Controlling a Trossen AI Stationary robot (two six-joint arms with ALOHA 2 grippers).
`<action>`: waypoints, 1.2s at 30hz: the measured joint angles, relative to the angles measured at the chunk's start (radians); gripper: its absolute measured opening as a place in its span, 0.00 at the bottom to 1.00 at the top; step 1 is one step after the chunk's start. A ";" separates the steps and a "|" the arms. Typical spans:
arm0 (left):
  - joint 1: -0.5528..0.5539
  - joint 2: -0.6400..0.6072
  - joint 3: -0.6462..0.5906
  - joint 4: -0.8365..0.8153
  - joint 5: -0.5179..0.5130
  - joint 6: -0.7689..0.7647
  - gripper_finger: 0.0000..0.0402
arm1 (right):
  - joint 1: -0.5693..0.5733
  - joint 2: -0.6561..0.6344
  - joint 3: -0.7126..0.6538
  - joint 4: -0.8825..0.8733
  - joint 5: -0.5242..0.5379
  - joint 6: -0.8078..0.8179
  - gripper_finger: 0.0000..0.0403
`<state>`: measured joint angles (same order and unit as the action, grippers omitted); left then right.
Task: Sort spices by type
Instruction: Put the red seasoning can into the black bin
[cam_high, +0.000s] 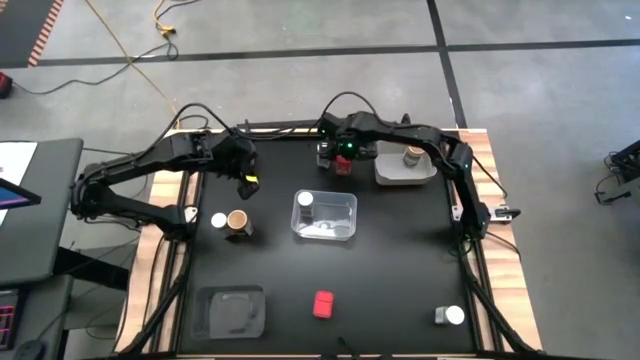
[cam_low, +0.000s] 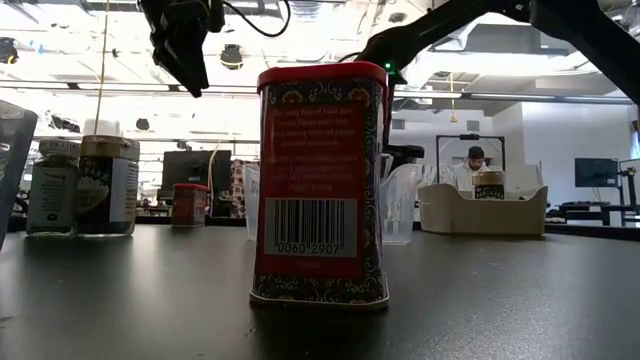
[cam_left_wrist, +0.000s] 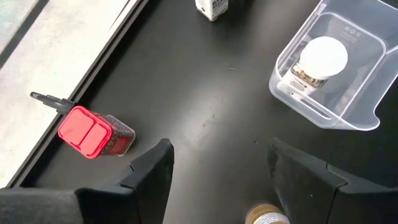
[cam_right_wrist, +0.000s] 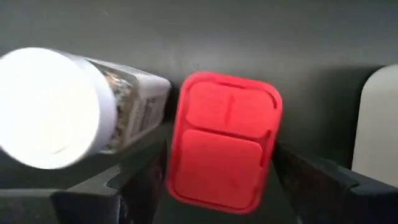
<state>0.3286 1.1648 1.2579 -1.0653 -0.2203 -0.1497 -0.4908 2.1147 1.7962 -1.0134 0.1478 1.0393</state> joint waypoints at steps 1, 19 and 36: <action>0.000 0.000 0.000 0.000 0.000 0.000 0.60 | -0.003 0.000 0.000 -0.006 0.001 -0.001 0.79; 0.000 0.000 0.000 0.002 0.000 0.000 0.60 | -0.004 -0.006 0.000 -0.035 0.008 -0.175 0.58; 0.000 0.000 0.000 0.008 0.002 -0.029 0.60 | 0.201 -0.376 -0.001 -0.260 0.031 -0.404 0.60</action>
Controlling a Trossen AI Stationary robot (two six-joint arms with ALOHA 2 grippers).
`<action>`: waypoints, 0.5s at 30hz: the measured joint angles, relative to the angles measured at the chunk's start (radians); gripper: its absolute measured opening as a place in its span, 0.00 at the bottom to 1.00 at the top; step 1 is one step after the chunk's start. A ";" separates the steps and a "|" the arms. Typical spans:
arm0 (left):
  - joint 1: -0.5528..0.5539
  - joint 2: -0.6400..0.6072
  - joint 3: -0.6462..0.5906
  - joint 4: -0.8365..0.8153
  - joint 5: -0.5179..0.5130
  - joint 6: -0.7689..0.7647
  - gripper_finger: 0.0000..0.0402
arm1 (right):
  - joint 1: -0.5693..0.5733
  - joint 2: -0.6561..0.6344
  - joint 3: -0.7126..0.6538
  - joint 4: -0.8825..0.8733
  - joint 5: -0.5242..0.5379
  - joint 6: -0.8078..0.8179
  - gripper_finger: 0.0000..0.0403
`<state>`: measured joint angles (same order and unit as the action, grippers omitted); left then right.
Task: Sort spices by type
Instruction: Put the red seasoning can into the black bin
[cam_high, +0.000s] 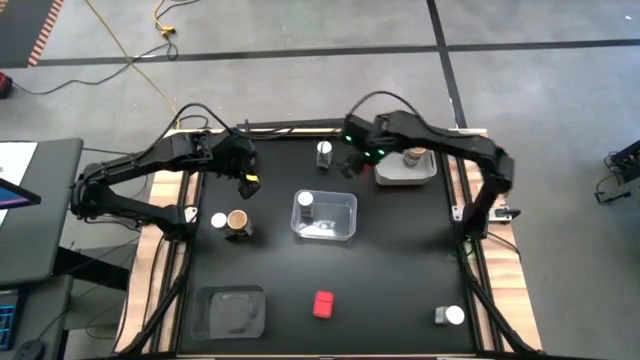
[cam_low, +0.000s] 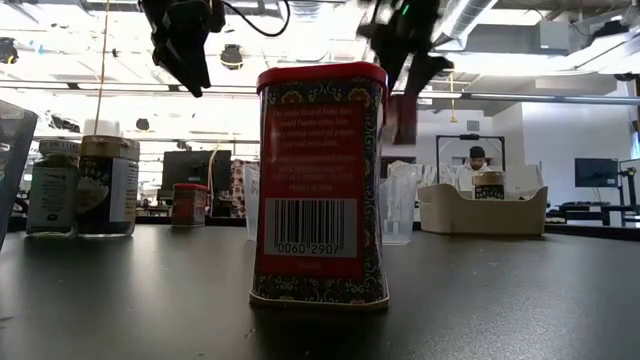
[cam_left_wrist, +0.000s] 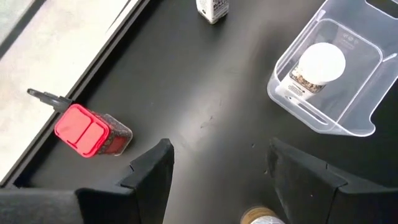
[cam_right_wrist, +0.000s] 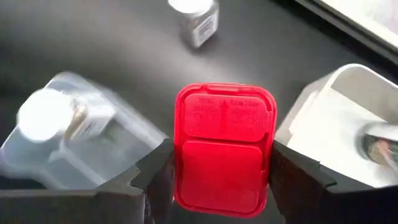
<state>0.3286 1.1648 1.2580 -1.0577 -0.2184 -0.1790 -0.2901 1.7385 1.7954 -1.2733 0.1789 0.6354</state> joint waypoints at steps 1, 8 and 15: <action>0.000 0.000 0.000 0.001 0.000 0.007 0.60 | 0.028 -0.027 0.000 -0.013 0.011 -0.012 0.60; 0.000 0.000 0.000 0.002 0.000 0.024 0.60 | 0.243 -0.170 0.000 -0.031 0.017 -0.069 0.60; -0.087 0.000 0.000 0.002 0.043 -0.047 0.60 | 0.425 -0.179 0.000 -0.038 0.017 -0.178 0.60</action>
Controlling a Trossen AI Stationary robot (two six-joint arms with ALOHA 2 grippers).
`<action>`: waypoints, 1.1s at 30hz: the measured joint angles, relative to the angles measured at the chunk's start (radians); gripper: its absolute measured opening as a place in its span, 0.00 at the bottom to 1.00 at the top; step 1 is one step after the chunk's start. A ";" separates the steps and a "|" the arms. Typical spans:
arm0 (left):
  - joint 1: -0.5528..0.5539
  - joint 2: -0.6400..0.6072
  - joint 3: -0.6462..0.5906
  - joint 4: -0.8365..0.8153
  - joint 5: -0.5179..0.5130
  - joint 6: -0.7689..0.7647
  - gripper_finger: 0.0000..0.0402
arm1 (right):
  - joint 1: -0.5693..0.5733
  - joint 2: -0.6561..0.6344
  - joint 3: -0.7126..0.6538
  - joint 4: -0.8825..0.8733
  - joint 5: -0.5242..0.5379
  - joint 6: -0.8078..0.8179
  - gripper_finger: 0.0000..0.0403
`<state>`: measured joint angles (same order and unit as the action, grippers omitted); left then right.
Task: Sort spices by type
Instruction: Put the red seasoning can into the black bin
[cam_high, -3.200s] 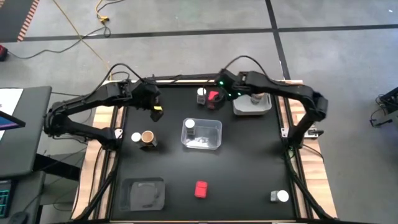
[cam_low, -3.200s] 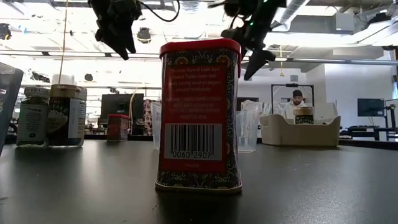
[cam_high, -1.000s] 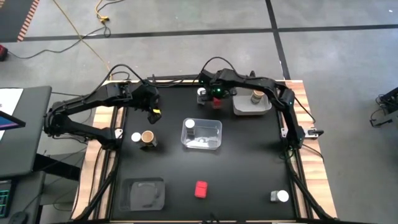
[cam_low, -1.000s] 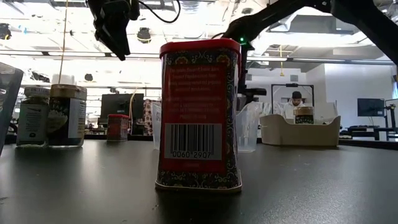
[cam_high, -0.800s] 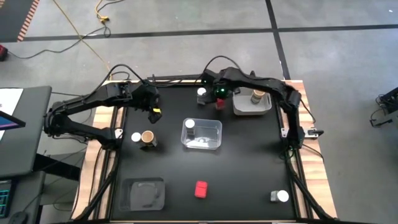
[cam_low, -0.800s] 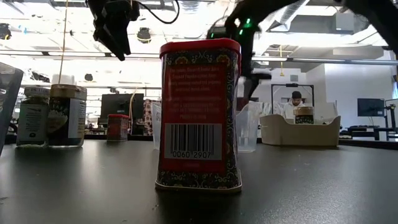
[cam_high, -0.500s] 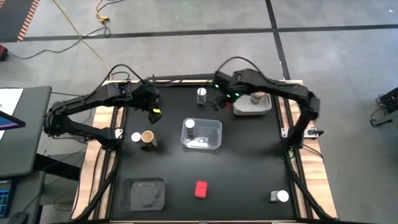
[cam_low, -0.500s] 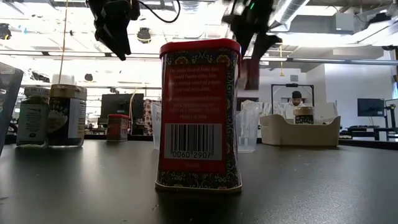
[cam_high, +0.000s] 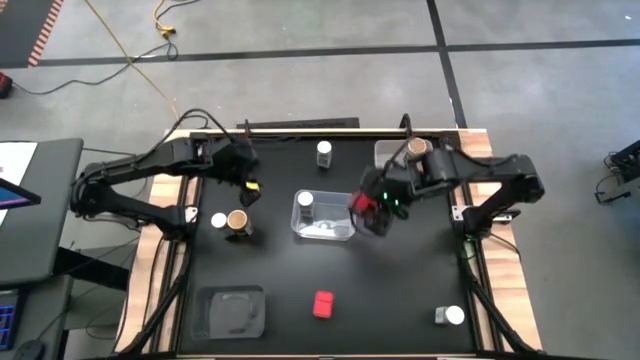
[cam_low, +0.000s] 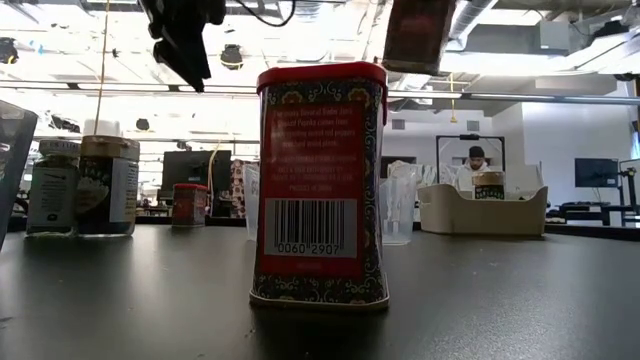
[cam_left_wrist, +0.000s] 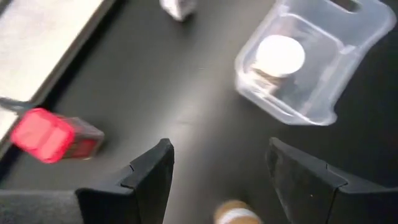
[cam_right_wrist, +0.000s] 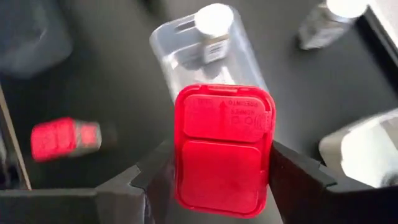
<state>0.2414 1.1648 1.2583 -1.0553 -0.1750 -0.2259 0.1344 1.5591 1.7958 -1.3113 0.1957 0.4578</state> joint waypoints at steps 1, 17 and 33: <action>-0.023 0.000 0.000 0.000 0.004 -0.012 0.60 | 0.021 0.007 0.000 0.005 -0.001 -0.016 0.59; -0.338 0.000 0.000 0.038 -0.007 -0.124 0.60 | 0.102 0.111 0.000 0.021 -0.012 0.183 0.41; -0.374 0.000 0.000 0.061 -0.008 -0.066 0.60 | 0.253 0.091 0.000 -0.199 0.066 0.611 0.33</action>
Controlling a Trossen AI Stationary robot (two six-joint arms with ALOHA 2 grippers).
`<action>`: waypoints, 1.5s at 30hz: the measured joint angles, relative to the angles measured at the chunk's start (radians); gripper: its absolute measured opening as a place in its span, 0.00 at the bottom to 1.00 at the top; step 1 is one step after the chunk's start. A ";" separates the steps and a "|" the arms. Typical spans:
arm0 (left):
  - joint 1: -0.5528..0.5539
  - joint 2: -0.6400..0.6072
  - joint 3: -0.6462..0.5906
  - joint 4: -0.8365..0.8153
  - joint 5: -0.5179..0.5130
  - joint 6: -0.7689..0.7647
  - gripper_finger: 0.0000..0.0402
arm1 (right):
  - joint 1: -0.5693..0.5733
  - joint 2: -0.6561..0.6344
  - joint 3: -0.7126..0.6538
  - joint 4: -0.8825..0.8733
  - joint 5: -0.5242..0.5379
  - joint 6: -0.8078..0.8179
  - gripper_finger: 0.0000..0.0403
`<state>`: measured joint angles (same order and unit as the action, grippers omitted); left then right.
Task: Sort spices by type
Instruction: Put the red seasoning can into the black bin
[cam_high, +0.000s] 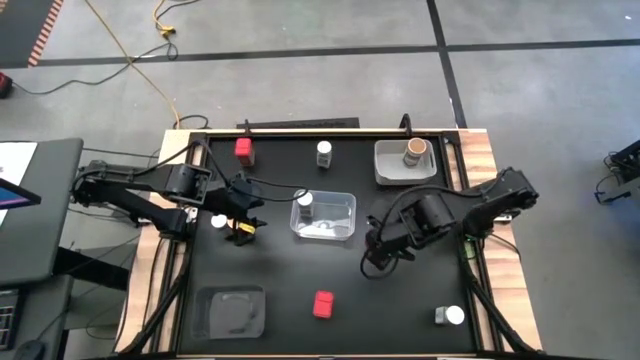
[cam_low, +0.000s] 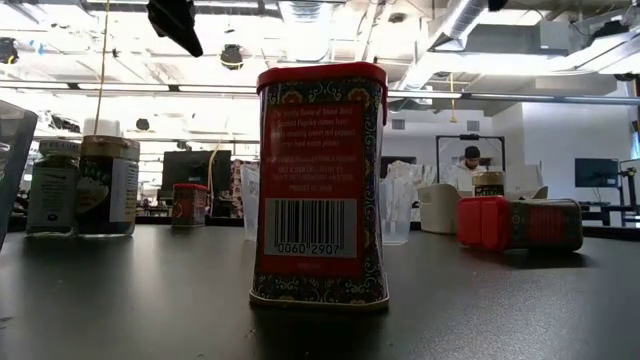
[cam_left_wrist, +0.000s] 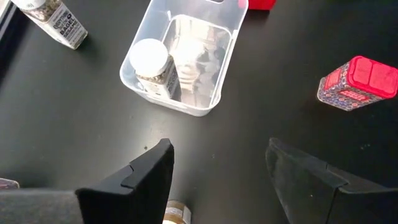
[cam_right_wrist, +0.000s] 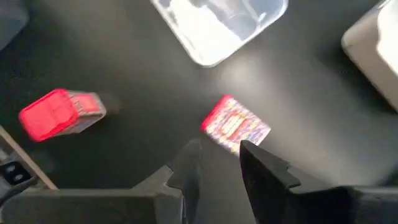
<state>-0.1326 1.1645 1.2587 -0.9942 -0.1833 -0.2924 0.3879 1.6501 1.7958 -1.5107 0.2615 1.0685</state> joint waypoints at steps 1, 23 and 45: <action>0.000 0.000 0.000 0.000 0.000 0.000 0.60 | 0.013 0.000 0.000 0.001 0.000 0.005 0.33; 0.000 0.000 0.000 -0.010 0.000 -0.071 0.60 | 0.135 -0.007 -0.238 0.243 0.074 0.133 0.31; 0.000 0.000 0.000 -0.053 0.000 -0.052 0.60 | 0.094 -0.493 -0.950 0.736 0.045 0.207 0.31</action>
<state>-0.1322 1.1648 1.2587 -1.0470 -0.1829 -0.3440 0.4814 1.1570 0.8455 -0.7749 0.3069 1.2757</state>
